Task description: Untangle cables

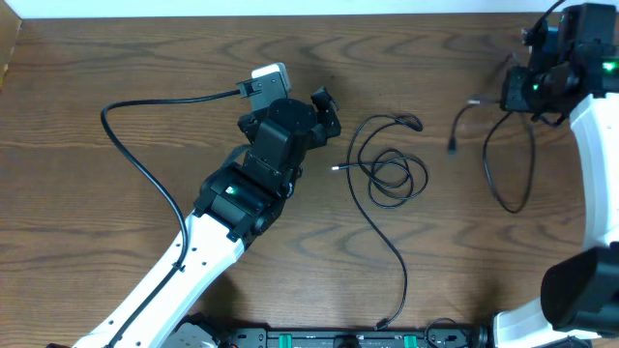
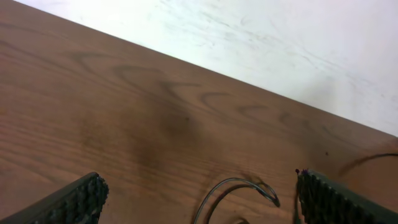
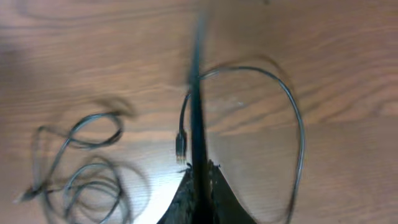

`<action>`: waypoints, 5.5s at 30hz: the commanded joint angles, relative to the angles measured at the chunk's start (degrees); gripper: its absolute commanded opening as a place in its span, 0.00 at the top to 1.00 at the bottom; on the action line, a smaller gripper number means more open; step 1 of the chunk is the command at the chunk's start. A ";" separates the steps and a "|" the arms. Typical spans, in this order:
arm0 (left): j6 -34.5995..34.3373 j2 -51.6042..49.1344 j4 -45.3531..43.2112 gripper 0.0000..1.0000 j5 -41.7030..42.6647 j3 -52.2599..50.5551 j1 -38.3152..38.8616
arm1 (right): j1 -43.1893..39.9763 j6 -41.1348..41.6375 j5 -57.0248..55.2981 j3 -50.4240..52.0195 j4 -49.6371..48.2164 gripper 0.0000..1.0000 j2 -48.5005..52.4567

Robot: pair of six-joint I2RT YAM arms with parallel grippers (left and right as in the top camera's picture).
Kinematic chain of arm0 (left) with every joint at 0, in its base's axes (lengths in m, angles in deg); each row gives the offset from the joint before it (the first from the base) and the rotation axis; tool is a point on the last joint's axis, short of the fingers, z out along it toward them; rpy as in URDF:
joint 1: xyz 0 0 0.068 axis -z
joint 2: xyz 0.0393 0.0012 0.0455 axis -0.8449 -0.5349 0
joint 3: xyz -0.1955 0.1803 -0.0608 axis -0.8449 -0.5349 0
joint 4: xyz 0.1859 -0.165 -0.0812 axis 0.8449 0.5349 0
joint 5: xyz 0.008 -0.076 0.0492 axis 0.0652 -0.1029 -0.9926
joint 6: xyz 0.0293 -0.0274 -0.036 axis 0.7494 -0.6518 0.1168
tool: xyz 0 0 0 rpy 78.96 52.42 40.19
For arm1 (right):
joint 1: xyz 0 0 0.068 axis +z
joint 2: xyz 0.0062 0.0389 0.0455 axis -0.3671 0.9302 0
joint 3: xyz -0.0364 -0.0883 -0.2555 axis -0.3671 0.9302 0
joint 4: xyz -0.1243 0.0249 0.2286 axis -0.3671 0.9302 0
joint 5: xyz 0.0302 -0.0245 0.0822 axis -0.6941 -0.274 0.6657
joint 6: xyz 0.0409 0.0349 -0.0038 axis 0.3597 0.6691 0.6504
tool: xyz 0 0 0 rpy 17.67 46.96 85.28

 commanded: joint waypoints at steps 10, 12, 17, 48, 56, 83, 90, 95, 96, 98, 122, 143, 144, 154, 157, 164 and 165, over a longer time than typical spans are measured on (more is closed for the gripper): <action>-0.02 -0.15 0.39 0.02 -0.42 -0.02 -0.04 | -2.45 2.43 -13.55 11.63 -14.38 0.93 7.54; -0.02 -0.15 0.39 0.02 -0.42 -0.02 -0.04 | -3.61 1.77 -13.51 11.65 -15.58 0.95 9.14; -0.02 -0.15 0.39 0.02 -0.39 -0.02 -0.04 | -6.91 1.44 -11.80 11.65 -19.08 0.96 14.73; -0.04 -0.15 0.39 0.02 -0.42 -0.02 -0.04 | -19.02 0.96 -18.27 -12.57 -44.92 0.99 23.56; -0.04 -0.15 0.39 0.02 -0.42 -0.02 -0.04 | -21.86 1.44 -16.68 -13.97 -34.14 0.66 26.58; 2.80 -0.15 16.20 0.02 -0.59 -0.02 -0.04 | -9.44 -5.62 38.10 -10.27 12.13 0.01 21.16; 2.78 -0.15 24.02 0.02 -0.61 -0.02 -0.04 | 5.49 -11.02 29.86 -3.82 11.50 0.01 21.16; 2.80 -0.15 26.40 0.02 -0.63 -0.02 -0.04 | 14.69 -4.83 13.79 2.97 3.61 0.01 21.16; 2.80 -0.15 26.75 0.02 -0.63 -0.02 -0.04 | 16.02 -4.07 12.41 4.07 2.49 0.01 21.16; 2.80 -0.15 27.34 0.02 -0.63 -0.02 -0.04 | 18.86 -3.96 11.98 6.29 0.52 0.01 21.16; 2.78 -0.15 28.02 0.02 -0.61 -0.02 -0.04 | 20.11 4.68 -21.33 1.03 -12.68 0.99 21.14; 2.73 -0.15 24.76 0.02 -0.61 -0.02 -0.04 | 3.76 2.86 0.68 -12.07 -10.64 0.99 24.72; 2.73 -0.15 24.79 0.02 -0.59 -0.02 -0.04 | 4.04 2.47 0.52 -10.40 -12.02 0.99 24.85; 2.73 -0.15 24.76 0.02 -0.59 -0.02 -0.04 | 4.33 1.64 -0.37 1.75 -21.09 0.01 26.21; 2.73 -0.15 24.74 0.02 -0.59 -0.02 -0.04 | 4.44 1.62 5.01 1.79 -19.43 0.01 26.21; 2.73 -0.15 24.79 0.02 -0.59 -0.02 -0.04 | 5.51 3.02 10.93 4.50 -23.30 0.01 26.21; 2.73 -0.15 24.79 0.02 -0.59 -0.02 -0.04 | 5.68 4.28 9.64 5.33 -24.57 0.01 26.21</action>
